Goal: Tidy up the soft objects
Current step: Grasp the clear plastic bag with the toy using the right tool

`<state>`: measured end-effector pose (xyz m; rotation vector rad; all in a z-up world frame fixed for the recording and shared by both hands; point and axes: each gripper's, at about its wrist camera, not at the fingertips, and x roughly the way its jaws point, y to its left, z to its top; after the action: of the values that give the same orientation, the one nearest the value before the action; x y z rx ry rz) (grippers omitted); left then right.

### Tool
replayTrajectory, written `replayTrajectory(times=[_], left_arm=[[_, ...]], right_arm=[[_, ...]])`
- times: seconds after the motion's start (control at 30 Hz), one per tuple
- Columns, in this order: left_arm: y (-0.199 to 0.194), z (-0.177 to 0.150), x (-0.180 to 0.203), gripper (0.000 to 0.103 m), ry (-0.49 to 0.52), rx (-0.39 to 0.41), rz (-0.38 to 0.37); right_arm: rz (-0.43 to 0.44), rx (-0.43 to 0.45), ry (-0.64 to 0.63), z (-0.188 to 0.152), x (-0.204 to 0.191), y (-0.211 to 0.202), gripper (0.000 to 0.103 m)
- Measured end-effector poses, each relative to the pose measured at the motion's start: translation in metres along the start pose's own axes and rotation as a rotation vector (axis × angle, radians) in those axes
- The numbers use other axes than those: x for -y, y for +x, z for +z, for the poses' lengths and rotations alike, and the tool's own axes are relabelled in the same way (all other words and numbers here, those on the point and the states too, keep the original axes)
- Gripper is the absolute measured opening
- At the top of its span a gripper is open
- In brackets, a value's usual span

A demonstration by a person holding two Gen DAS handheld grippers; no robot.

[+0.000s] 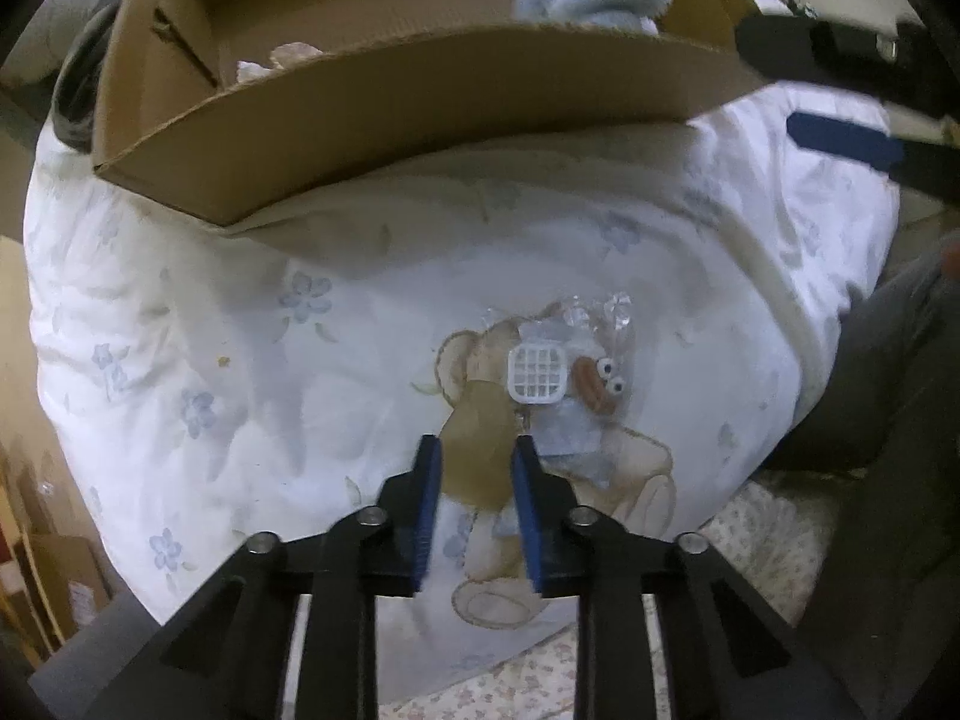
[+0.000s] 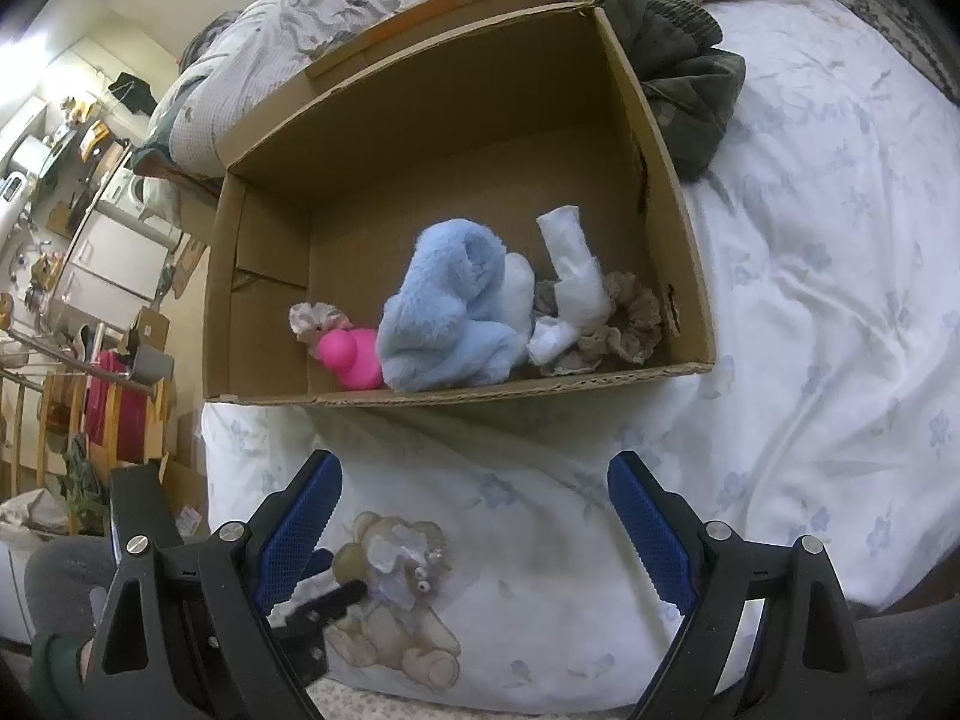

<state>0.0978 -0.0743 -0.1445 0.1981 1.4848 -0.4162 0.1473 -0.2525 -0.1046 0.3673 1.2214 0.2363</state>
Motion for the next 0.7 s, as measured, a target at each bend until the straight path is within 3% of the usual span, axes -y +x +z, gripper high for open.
replayTrajectory(times=[0.1,0.4,0.7], left_arm=[[-0.008,-0.001,-0.009,0.007,-0.048,-0.003,-0.057],[-0.049,-0.002,-0.053,0.006,-0.250,0.130,-0.063],[-0.075,0.002,-0.082,0.006,-0.343,0.205,-0.057]], right_arm=[[0.010,-0.015,-0.006,0.000,-0.001,0.002,0.096],[0.073,-0.182,-0.061,-0.013,-0.018,0.034,0.096],[-0.051,-0.345,-0.386,-0.051,-0.074,0.095,0.096]])
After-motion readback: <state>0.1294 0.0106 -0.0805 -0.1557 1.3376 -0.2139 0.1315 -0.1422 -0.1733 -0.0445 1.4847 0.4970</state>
